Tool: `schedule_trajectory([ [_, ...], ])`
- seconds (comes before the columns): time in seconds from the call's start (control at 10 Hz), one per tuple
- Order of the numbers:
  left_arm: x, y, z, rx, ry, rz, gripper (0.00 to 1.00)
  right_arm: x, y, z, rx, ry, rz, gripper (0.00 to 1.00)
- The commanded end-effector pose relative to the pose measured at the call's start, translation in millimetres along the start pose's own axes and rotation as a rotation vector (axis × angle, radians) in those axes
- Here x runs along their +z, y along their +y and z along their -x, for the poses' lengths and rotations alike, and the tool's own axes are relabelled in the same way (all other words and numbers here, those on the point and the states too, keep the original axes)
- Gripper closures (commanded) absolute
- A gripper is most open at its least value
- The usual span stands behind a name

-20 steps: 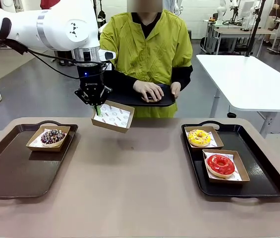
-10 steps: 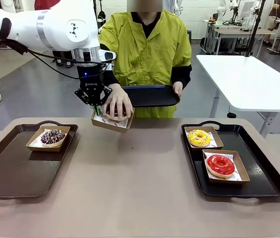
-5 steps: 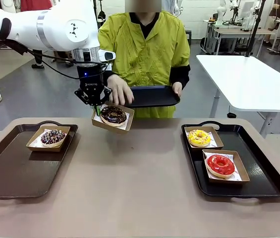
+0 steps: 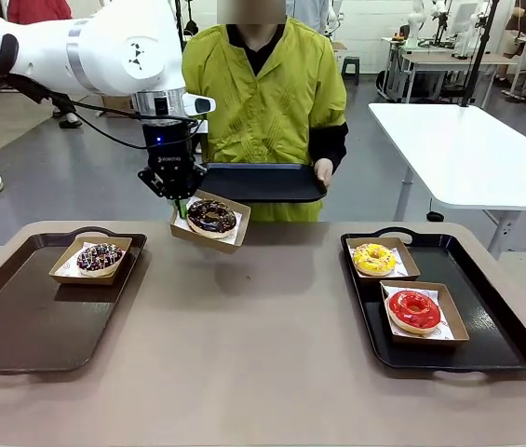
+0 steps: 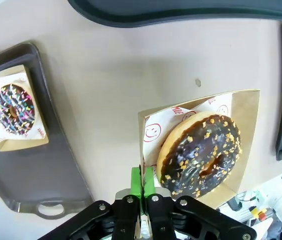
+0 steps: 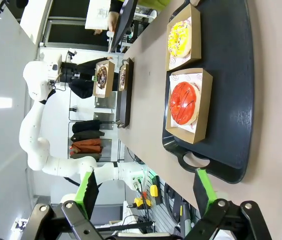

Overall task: Individually package the donuts and arrange them on the tray.
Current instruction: Place the picked Paper togo box on the Handle tray.

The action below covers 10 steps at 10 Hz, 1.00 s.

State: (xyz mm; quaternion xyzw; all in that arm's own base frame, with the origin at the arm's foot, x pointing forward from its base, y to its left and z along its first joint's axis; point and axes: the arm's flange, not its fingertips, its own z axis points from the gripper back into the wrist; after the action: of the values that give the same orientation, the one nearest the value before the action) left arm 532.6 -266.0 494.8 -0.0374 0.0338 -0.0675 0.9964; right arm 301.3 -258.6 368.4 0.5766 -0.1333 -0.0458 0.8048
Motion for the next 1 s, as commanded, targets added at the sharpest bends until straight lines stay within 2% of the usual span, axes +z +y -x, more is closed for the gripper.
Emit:
schedule_trajectory([
  [0.0, 9.7, 48.7, 55.1, -0.007, 0.000, 0.028, 0.99, 0.5, 4.2, 0.4, 0.001, -0.006, -0.008, 0.00],
  [0.4, -4.3, 143.2, 128.9, -0.035, 0.003, -0.035, 0.99, 0.5, 4.2, 0.4, 0.001, -0.006, -0.008, 0.00],
  [0.6, -12.4, 199.1, 140.5, 0.037, -0.006, 0.019, 0.99, 0.5, 4.2, 0.4, 0.001, -0.006, -0.008, 0.00],
  [0.9, -34.7, 246.3, 162.0, 0.091, 0.004, 0.001, 0.99, 0.5, 4.2, 0.4, 0.001, -0.006, -0.008, 0.00],
])
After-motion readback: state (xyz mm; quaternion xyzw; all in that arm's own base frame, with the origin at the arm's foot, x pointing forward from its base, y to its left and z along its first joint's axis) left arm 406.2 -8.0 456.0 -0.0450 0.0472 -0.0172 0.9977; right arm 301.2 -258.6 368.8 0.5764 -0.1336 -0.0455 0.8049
